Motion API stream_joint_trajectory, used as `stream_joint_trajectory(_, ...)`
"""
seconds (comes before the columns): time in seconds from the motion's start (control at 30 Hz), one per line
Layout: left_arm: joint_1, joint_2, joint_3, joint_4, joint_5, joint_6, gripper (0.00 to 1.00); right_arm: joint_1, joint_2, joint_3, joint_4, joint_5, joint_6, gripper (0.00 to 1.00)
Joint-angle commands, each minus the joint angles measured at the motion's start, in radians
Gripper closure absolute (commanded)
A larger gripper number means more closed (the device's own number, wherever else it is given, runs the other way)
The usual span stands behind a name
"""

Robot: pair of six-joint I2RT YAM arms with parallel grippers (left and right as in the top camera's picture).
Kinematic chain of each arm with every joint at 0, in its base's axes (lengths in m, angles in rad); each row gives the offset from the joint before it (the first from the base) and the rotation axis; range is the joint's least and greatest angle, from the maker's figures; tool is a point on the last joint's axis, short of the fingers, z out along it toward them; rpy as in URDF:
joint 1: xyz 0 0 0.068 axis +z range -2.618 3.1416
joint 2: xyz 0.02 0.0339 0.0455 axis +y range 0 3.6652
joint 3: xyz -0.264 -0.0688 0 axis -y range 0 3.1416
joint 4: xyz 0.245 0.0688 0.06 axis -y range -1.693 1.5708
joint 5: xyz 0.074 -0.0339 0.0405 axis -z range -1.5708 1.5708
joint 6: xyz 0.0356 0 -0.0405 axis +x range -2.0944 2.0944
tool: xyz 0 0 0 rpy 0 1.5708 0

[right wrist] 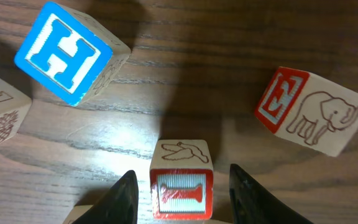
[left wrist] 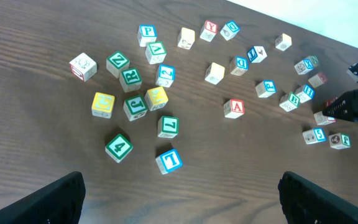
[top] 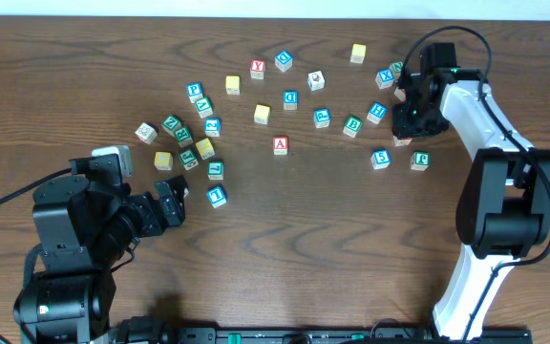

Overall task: Spell out AI2
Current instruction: 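Lower the open right gripper around the red 'I' block and close, then lift the 'I' block and carry it left toward the 'A' block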

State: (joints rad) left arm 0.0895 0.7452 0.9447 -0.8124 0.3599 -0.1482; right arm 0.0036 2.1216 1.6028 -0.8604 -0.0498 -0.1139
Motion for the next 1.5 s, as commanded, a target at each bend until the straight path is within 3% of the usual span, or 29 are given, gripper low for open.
stream_joint_trajectory(0.0, -0.001, -0.001, 0.014, -0.003, -0.010, 0.021, 0.02, -0.008, 0.018, -0.001, 0.005, -0.005, -0.007, 0.61)
stream_joint_trajectory(0.6, -0.001, -0.001, 0.014, -0.003, -0.010, 0.021, 0.02, -0.011, 0.026, -0.042, 0.027, -0.005, -0.007, 0.60)
stream_joint_trajectory(1.0, -0.001, -0.001, 0.014, -0.003, -0.010, 0.021, 0.02, -0.011, 0.026, -0.042, 0.042, -0.005, -0.007, 0.73)
stream_joint_trajectory(1.27, -0.001, -0.001, 0.014, -0.003, -0.010, 0.021, 0.02, -0.004, 0.025, 0.010, 0.005, -0.006, -0.007, 0.76)
stream_joint_trajectory(1.47, -0.001, -0.001, 0.014, -0.003, -0.010, 0.021, 0.02, 0.021, 0.025, 0.148, -0.120, -0.010, -0.013, 0.76)
